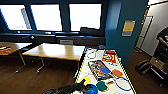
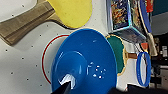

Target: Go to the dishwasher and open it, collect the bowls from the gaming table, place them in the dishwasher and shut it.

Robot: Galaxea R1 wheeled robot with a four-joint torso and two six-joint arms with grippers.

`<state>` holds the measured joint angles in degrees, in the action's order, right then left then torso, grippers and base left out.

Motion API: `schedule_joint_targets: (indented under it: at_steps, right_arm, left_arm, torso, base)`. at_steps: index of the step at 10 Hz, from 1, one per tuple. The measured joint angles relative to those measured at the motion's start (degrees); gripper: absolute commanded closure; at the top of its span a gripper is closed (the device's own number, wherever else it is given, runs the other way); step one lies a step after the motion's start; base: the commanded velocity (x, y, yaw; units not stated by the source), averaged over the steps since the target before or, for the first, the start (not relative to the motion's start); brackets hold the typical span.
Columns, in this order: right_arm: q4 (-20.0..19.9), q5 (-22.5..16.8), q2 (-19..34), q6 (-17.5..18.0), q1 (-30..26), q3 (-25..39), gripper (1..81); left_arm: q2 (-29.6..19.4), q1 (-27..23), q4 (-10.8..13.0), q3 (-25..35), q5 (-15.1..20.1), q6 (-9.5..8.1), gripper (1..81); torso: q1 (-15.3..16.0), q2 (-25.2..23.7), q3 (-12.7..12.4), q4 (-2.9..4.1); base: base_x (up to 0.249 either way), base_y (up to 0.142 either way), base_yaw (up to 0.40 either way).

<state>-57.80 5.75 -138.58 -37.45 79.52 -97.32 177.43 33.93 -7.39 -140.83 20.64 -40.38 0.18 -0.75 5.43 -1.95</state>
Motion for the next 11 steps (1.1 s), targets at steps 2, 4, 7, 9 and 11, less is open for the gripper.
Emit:
schedule_joint_targets:
  at_steps: [2, 4, 7, 9, 11]
  right_arm:
    - [0.02, 0.00, -0.01, -0.01, 0.00, -0.09, 81.1]
    - [0.00, 0.00, -0.01, -0.01, 0.02, -0.09, 81.1]
    - [0.02, 0.00, -0.04, 0.00, 0.02, -0.11, 81.1]
    - [0.02, 0.02, -0.22, -0.01, 0.00, -0.11, 81.1]
    - [0.00, 0.05, -0.33, 0.00, 0.00, -0.11, 81.1]
  left_arm:
    - [1.15, -0.06, 0.00, -2.36, 0.06, 0.09, 1.0]
    - [1.76, -1.13, -0.05, -2.19, 0.35, 0.11, 1.0]
    - [-0.83, -1.44, -0.05, 0.26, 0.39, 1.27, 1.0]
    - [-4.11, -1.44, -0.07, 4.28, 0.30, 1.65, 1.0]
    - [-6.29, -0.79, -0.07, 4.63, 0.35, 2.91, 1.0]
  torso:
    - [0.00, 0.00, 0.00, 0.00]
    - [0.00, 0.00, 0.00, 0.00]
    - [0.02, 0.00, 0.00, 0.00]
    - [0.02, 0.00, 0.00, 0.00]
    - [0.02, 0.00, 0.00, 0.00]
  base:
    - [0.000, 0.000, 0.000]
    - [0.000, 0.000, 0.000]
    - [0.000, 0.000, 0.000]
    - [0.000, 0.000, 0.000]
    - [0.000, 0.000, 0.000]
